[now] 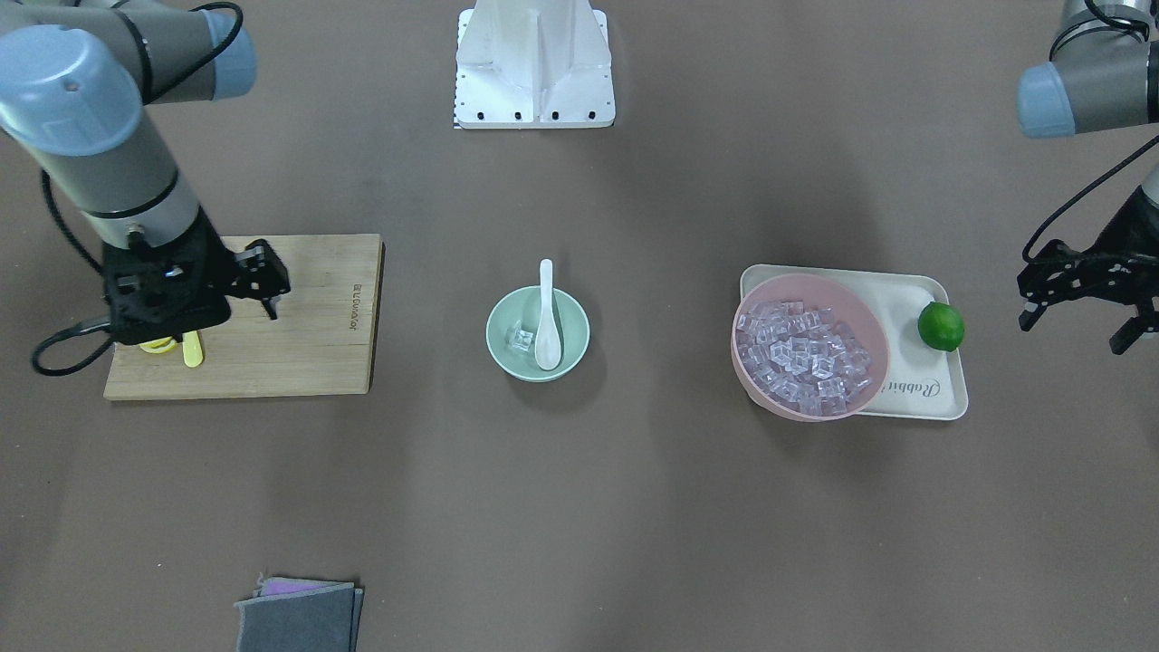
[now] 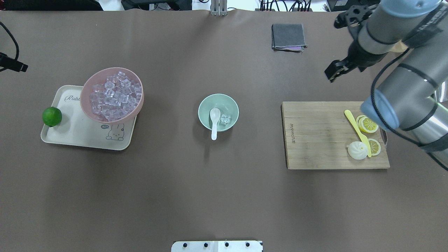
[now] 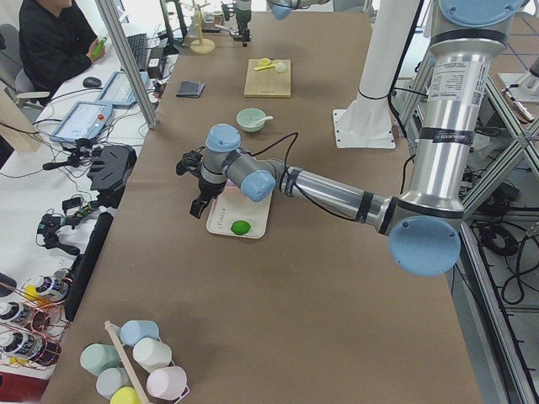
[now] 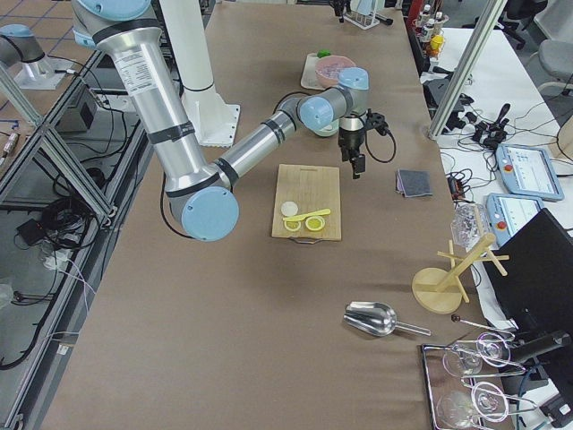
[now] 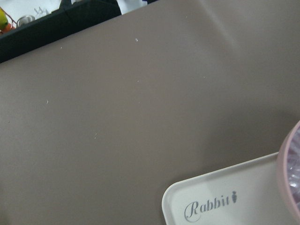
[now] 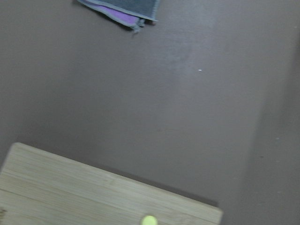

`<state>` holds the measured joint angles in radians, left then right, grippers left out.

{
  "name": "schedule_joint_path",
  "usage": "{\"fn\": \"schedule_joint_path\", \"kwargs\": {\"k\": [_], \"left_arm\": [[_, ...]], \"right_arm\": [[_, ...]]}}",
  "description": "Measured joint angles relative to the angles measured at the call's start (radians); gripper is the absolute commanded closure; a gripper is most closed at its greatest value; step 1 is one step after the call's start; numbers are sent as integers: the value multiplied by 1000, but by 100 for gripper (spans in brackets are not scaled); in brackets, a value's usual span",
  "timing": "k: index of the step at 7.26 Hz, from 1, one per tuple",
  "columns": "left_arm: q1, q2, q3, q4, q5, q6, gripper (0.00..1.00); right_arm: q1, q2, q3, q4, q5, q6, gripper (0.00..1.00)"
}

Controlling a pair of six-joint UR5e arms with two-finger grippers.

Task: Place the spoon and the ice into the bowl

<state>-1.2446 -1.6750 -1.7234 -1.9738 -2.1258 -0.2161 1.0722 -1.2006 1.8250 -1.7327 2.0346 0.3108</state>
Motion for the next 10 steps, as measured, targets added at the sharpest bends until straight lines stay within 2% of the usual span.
{"fn": "schedule_joint_path", "kwargs": {"k": [2,4,6,8,10], "left_arm": [[-25,42,4,-6,-3,31,2],[-72,61,47,-8,-21,35,2],[-176,100,67,0,-155,37,2],[-297,150,69,6,-238,37,2],[-322,174,79,6,-246,30,2]], "right_arm": [[162,-97,-27,-4,43,-196,0],[343,-189,-77,-4,161,-356,0],[480,-278,-140,-1,294,-487,0],[520,-348,-152,1,360,-519,0],[524,-379,-152,2,368,-474,0]]}}
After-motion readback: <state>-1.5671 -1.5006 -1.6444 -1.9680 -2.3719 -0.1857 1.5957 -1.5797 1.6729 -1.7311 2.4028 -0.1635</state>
